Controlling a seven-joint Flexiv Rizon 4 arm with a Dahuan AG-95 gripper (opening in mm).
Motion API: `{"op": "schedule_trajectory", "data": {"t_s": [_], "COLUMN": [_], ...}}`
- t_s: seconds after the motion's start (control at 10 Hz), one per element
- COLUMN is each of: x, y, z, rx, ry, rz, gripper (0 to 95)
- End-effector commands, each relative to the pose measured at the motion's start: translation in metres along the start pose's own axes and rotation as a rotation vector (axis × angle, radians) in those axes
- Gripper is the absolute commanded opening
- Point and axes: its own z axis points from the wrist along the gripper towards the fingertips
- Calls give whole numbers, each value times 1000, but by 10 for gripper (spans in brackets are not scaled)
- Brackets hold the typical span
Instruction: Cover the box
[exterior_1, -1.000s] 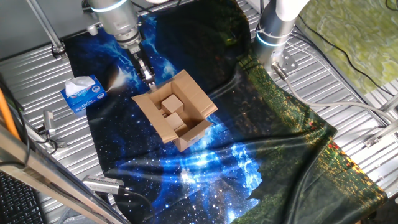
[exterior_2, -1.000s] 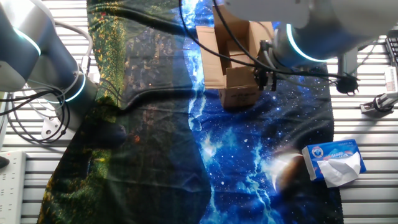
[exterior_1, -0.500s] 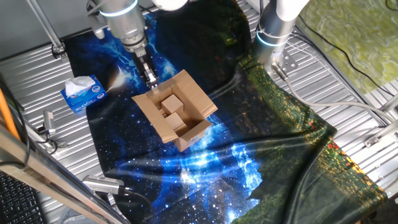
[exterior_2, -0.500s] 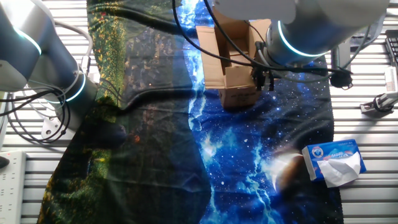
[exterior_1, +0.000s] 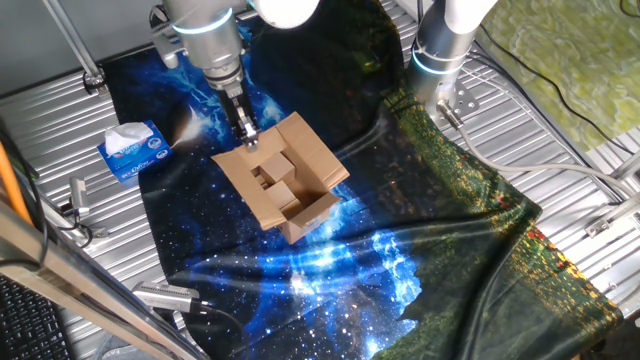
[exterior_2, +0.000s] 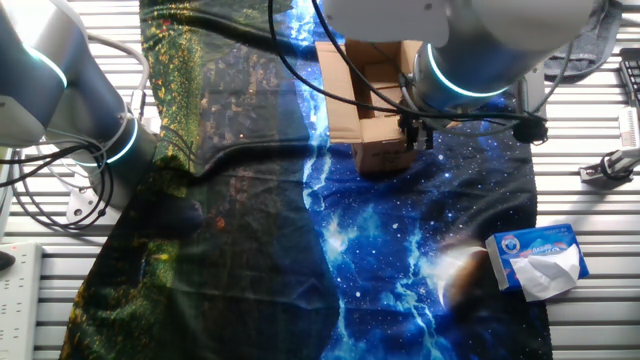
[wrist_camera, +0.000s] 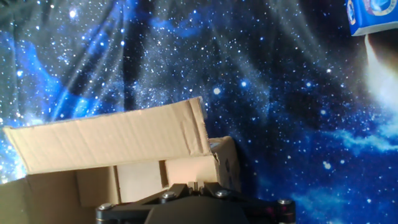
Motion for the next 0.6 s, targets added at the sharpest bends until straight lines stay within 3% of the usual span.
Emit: {"op": "schedule_trajectory", "data": {"t_s": [0.1, 0.6], "x": [0, 2], "y": [-1, -3], "z": [3, 11], "rx": [1, 4], "ry": [-2, -13], "rz": [-6, -9], "gripper": [0, 0]}}
